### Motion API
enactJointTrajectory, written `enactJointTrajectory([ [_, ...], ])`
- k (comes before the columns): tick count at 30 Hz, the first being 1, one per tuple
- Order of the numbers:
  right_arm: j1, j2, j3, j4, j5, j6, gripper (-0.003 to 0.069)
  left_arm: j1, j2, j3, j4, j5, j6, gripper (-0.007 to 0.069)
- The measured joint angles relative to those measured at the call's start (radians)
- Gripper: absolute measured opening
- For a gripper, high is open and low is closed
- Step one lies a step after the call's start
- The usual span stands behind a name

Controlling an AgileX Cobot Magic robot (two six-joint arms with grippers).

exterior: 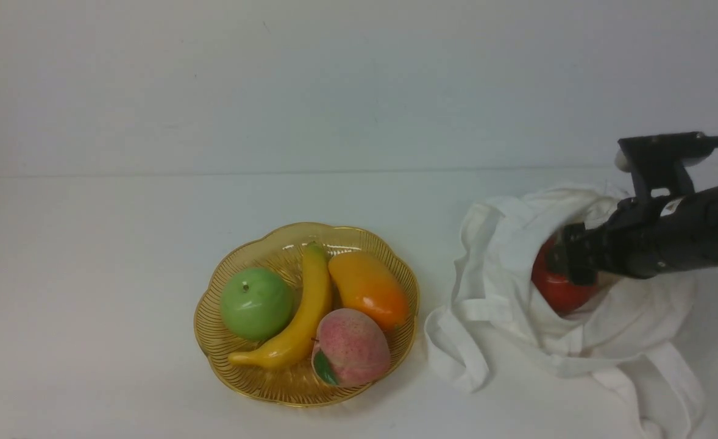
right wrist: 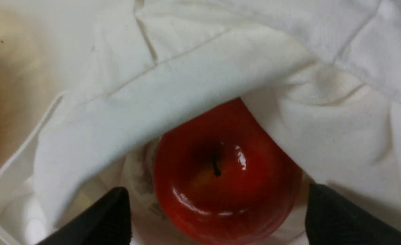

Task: Take the fruit out of the cloth bag on the white table and place them on a plate.
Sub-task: 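Reach into the cloth bag and grasp a fruit inside it with the right gripper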

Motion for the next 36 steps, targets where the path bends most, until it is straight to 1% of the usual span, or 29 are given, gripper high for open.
enactJointTrajectory([
  [5, 0.0, 0.046, 0.0, 0.006, -0.017, -0.002, 0.0689, 0.0, 0.0, 0.0, 0.0, 0.0, 0.0, -0.0008],
  [13, 0.0, 0.048, 0.0, 0.059, -0.041, -0.014, 0.0691, 0.0, 0.0, 0.0, 0.0, 0.0, 0.0, -0.0008],
  [21, 0.001, 0.072, -0.004, 0.076, -0.098, -0.014, 0.0691, 0.0, 0.0, 0.0, 0.0, 0.0, 0.0, -0.0008],
  [27, 0.003, 0.131, -0.071, 0.076, -0.052, -0.014, 0.0691, 0.0, 0.0, 0.0, 0.0, 0.0, 0.0, -0.0008],
  [32, 0.015, 0.171, -0.125, 0.043, -0.024, -0.014, 0.0691, 0.0, 0.0, 0.0, 0.0, 0.0, 0.0, -0.0008],
  [34, 0.016, 0.182, -0.134, 0.036, -0.024, -0.014, 0.0685, 0.0, 0.0, 0.0, 0.0, 0.0, 0.0, -0.0008],
  [35, 0.018, 0.193, -0.14, 0.031, -0.024, -0.013, 0.0657, 0.0, 0.0, 0.0, 0.0, 0.0, 0.0, -0.0008],
  [36, 0.018, 0.193, -0.14, 0.031, -0.024, -0.013, 0.0652, 0.0, 0.0, 0.0, 0.0, 0.0, 0.0, -0.0008],
])
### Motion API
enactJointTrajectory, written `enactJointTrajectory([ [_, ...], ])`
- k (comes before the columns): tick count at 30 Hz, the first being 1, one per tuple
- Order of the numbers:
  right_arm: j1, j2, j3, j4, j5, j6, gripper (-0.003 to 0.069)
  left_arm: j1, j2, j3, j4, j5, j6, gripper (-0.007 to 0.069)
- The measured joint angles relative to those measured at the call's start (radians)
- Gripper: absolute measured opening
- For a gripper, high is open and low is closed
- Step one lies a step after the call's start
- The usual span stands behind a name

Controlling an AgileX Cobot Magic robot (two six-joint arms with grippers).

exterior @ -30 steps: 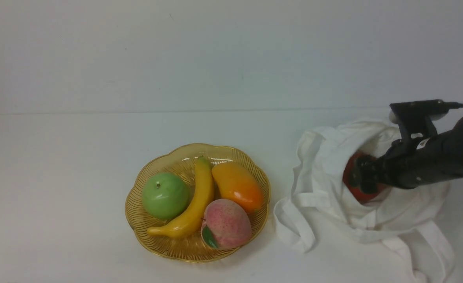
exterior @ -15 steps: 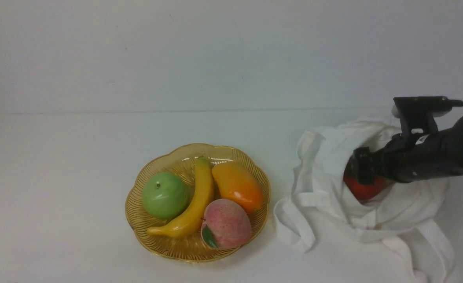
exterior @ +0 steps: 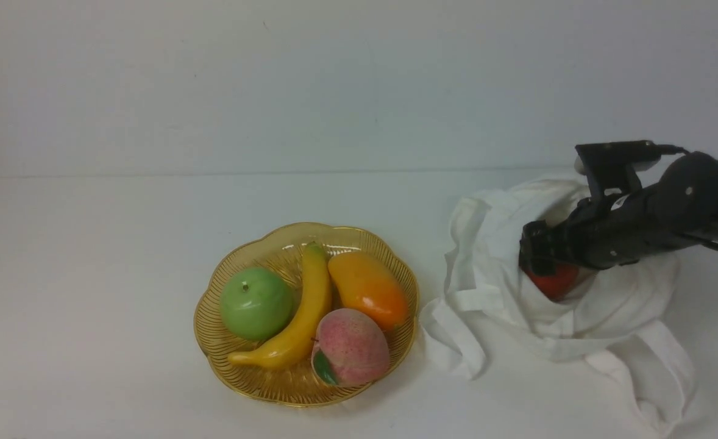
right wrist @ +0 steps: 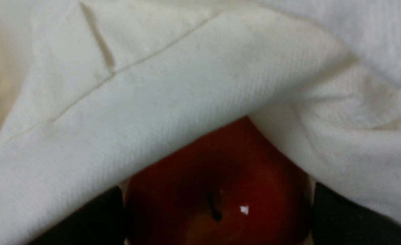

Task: Take the fruit out of the cloth bag on the white table and place them on a plate.
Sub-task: 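Reach into the cloth bag and grasp a fruit inside it with the right gripper, then move the fruit from the bag and place it onto the plate with the right gripper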

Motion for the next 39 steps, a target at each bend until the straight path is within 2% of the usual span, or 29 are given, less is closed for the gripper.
enactJointTrajectory([
  [1, 0.001, 0.007, -0.005, -0.004, -0.001, 0.01, 0.0605, 0.0, 0.0, 0.0, 0.0, 0.0, 0.0, -0.0008],
  [2, 0.001, 0.011, -0.007, -0.012, -0.002, 0.022, 0.0594, 0.0, 0.0, 0.0, 0.0, 0.0, 0.0, -0.0008],
  [8, 0.001, 0.013, -0.022, -0.067, 0.018, 0.076, 0.0593, 0.0, 0.0, 0.0, 0.0, 0.0, 0.0, -0.0008],
  [15, 0.001, -0.048, -0.036, -0.171, 0.199, 0.126, 0.0593, 0.0, 0.0, 0.0, 0.0, 0.0, 0.0, -0.0008],
  [19, 0.001, -0.138, -0.032, -0.177, 0.29, 0.128, 0.0593, 0.0, 0.0, 0.0, 0.0, 0.0, 0.0, -0.0008],
  [30, 0.001, -0.34, -0.03, -0.177, 0.408, 0.152, 0.0593, 0.0, 0.0, 0.0, 0.0, 0.0, 0.0, -0.0008],
  [34, 0.01, -0.438, -0.03, -0.094, 0.409, 0.103, 0.0593, 0.0, 0.0, 0.0, 0.0, 0.0, 0.0, -0.0008],
  [39, 0.104, -0.456, -0.031, 0.102, 0.401, -0.07, 0.0593, 0.0, 0.0, 0.0, 0.0, 0.0, 0.0, -0.0008],
])
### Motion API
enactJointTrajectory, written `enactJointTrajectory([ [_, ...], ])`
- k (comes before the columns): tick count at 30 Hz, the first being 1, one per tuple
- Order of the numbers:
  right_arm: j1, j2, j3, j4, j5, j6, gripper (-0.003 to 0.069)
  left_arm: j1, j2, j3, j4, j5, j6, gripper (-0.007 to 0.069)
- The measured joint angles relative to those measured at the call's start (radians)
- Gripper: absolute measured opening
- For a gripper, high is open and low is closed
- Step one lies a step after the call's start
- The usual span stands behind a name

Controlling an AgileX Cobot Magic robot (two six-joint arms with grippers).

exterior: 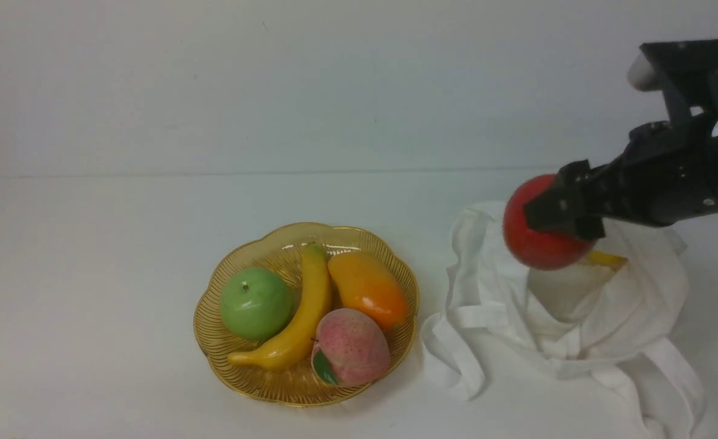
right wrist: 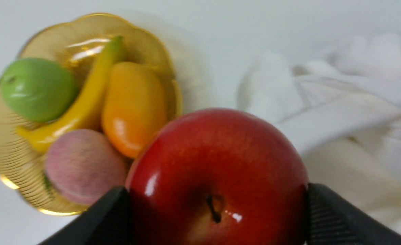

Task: Take the fruit out of the cloth bag on the white table and place them on a plate.
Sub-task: 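Move the fruit from the bag and place it onto the plate with the right gripper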

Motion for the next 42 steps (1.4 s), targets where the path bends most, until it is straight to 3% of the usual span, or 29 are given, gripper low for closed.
enactJointTrajectory([
  [7, 0.192, 0.112, -0.054, 0.209, -0.092, -0.188, 0.0593, 0.0, 0.0, 0.0, 0.0, 0.0, 0.0, -0.0008],
  [13, 0.286, 0.352, -0.252, 0.256, -0.108, -0.235, 0.0593, 0.0, 0.0, 0.0, 0.0, 0.0, 0.0, -0.0008],
  [24, 0.293, 0.659, -0.456, 0.244, -0.134, -0.196, 0.0593, 0.0, 0.0, 0.0, 0.0, 0.0, 0.0, -0.0008],
  [32, 0.294, 0.677, -0.469, 0.227, -0.151, -0.192, 0.0593, 0.0, 0.0, 0.0, 0.0, 0.0, 0.0, -0.0008],
  [42, 0.291, 0.672, -0.534, 0.134, -0.024, -0.105, 0.0671, 0.0, 0.0, 0.0, 0.0, 0.0, 0.0, -0.0008],
])
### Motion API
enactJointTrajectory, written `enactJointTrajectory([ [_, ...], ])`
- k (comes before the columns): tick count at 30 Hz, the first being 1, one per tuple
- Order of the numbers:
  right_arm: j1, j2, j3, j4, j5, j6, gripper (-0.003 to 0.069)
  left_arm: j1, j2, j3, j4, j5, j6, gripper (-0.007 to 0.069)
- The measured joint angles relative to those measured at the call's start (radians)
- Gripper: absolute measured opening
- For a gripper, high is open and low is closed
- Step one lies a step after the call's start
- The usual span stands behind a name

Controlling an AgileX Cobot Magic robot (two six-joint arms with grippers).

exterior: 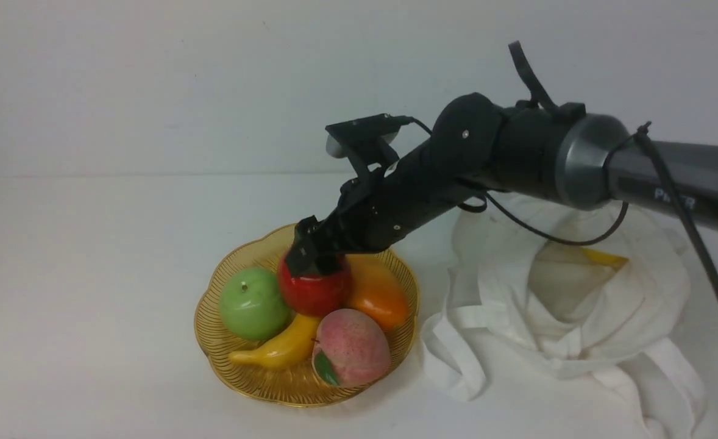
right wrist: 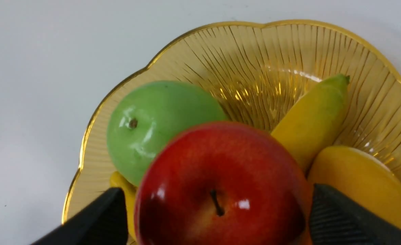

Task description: Take the fruit out of the cloth bag on the white table and place them on a plate.

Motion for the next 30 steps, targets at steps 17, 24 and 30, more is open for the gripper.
enactJointTrajectory([
  [17, -0.003, -0.27, -0.129, -0.749, 0.384, 0.492, 0.0142, 0.001, 0.0, 0.0, 0.0, 0.0, 0.0, -0.0008],
  [24, -0.004, -0.599, -0.023, -0.831, 0.463, 0.626, -0.001, 0.001, 0.0, 0.0, 0.0, 0.0, 0.0, -0.0008],
  [30, -0.004, -1.038, 0.422, -0.829, 0.136, 0.707, -0.0014, 0.001, 0.0, 0.0, 0.0, 0.0, 0.0, -0.0008],
])
